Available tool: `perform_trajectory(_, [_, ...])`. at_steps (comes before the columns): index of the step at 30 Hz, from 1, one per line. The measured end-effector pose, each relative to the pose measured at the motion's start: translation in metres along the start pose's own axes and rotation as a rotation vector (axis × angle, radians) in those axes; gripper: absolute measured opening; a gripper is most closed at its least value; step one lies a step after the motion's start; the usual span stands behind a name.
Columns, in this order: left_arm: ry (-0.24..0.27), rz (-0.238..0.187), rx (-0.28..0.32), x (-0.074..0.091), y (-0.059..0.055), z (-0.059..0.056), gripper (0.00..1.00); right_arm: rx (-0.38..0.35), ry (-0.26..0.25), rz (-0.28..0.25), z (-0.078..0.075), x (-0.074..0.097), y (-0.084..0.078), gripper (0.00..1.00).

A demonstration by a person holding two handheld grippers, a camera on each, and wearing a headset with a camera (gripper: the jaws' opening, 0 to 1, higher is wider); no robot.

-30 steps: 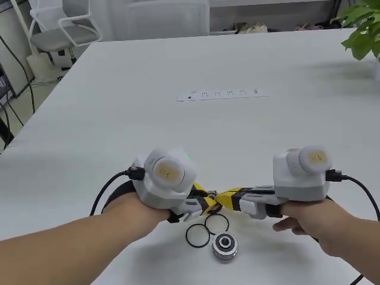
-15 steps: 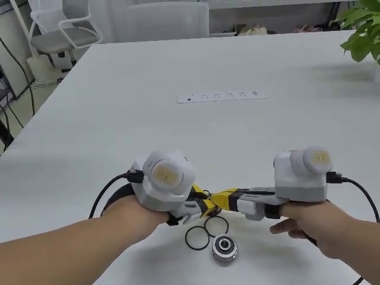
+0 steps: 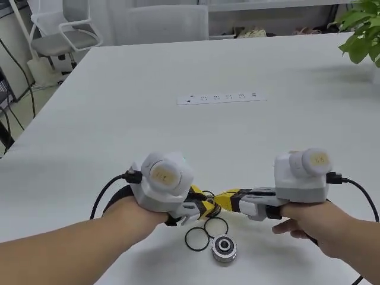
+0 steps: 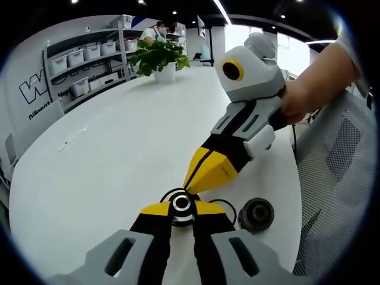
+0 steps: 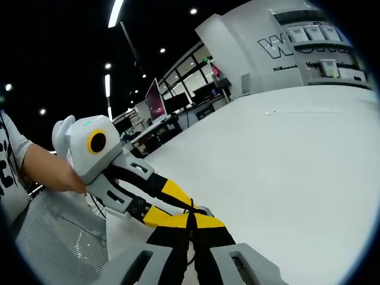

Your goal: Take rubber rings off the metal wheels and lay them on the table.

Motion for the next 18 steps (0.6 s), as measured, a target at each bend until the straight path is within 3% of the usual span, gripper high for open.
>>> perform_trajectory(18, [-0.013,-0.063,0.009,0.033,0.009,-0.001,0.24,-0.018,0.016,-0.031,0.002,0.001,0.007,0.0])
Point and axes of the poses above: the centre of the closed fingertips' face, and the gripper's own axes: x roughly backward along the fingers, z roughly to its left, y roughly out of its top, the point moved 1 cm from there along x, roughly backward along the fingers, and after that the axes turned 4 degrees about x, right-handed, at the moved point
